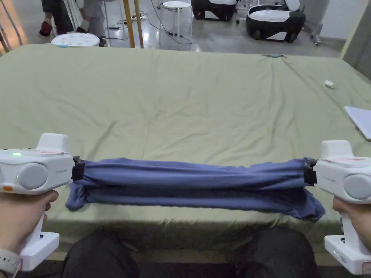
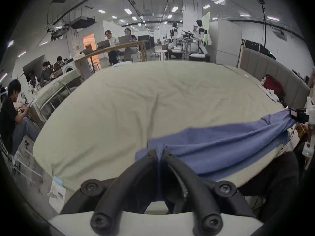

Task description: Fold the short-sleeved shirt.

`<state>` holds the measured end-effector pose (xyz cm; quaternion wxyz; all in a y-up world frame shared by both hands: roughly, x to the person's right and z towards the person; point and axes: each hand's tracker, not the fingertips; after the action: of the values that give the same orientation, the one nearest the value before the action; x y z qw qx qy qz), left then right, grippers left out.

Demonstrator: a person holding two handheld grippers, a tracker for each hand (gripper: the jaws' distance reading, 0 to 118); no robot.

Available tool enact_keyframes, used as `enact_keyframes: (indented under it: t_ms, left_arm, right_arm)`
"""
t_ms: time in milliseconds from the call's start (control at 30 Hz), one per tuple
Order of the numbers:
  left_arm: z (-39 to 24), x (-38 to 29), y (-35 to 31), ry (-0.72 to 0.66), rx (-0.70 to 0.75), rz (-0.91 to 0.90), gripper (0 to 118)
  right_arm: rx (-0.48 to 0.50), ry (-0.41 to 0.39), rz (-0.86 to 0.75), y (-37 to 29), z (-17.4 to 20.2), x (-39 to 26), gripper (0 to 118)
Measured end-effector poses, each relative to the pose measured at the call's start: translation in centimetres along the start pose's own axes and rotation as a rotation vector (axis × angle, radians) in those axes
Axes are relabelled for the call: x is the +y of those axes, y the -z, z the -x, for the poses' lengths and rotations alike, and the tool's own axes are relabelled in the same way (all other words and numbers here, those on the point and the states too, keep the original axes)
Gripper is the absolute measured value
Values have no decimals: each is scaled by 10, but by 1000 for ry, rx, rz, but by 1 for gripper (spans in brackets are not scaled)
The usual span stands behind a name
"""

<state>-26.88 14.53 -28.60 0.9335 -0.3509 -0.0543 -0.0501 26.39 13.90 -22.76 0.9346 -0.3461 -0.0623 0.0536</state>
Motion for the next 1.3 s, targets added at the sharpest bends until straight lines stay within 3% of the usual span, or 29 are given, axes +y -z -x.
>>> enact_keyframes:
  t_ms: [167,233,267,300,333,367,400,433,567,667,733,767,833,867,967,1033,1167,1200,1233,1267,1300]
  left_arm:
    - [-4,-28,18,-6,24,72,3]
    - [-5,-29,19,-11,34,64,15]
    - [-11,-27,16,-4,52,37,35]
    - [-14,-24,13,7,81,10,75]
    - [-21,-19,7,12,101,-8,96]
    - [-28,-14,0,30,92,-57,108]
    - [-37,-10,-9,43,75,-116,110]
    - [-46,-3,-14,49,74,-165,110]
    - [-87,25,-16,58,72,-304,110]
    - [-113,36,-10,41,38,-395,109]
    - [-127,38,-8,50,26,-401,96]
    - [-133,38,-6,56,27,-405,82]
    - [-139,35,2,96,49,-403,20]
    - [-139,34,4,99,48,-405,0]
    - [-128,30,5,78,6,-382,0]
    - [-115,23,6,81,29,-371,0]
    - [-59,-3,12,-71,39,-281,0]
    - [-42,-11,15,-128,21,-255,5]
    - [-25,-20,16,-195,-5,-239,26]
    - [-4,-30,18,-275,-41,-224,61]
    - [14,-38,20,-355,-77,-201,108]
  right_arm:
    - [2,27,81,19,12,-27,3]
    - [-15,22,77,24,10,-27,5]
    - [-2,49,20,20,9,-24,12]
    - [8,63,-28,14,10,-21,38]
    - [4,78,-72,3,13,-13,67]
    - [31,89,-93,-4,17,-5,89]
    - [68,97,-111,-11,23,2,106]
    - [90,89,-127,-14,30,10,111]
    - [76,6,-253,-27,79,36,112]
    - [102,23,-350,-26,111,45,112]
    - [108,29,-352,-26,125,47,108]
    - [127,42,-351,-24,129,47,96]
    - [117,48,-352,-19,139,46,17]
    - [67,40,-363,-18,141,44,2]
    - [121,24,-355,-21,141,44,2]
    - [99,-4,-357,-22,144,43,2]
    - [114,-12,-337,-17,153,43,2]
    - [113,-17,-337,-16,157,42,2]
    - [113,-24,-335,-14,161,42,2]
    - [117,-31,-329,-13,169,43,2]
    - [129,-34,-317,-11,174,44,2]
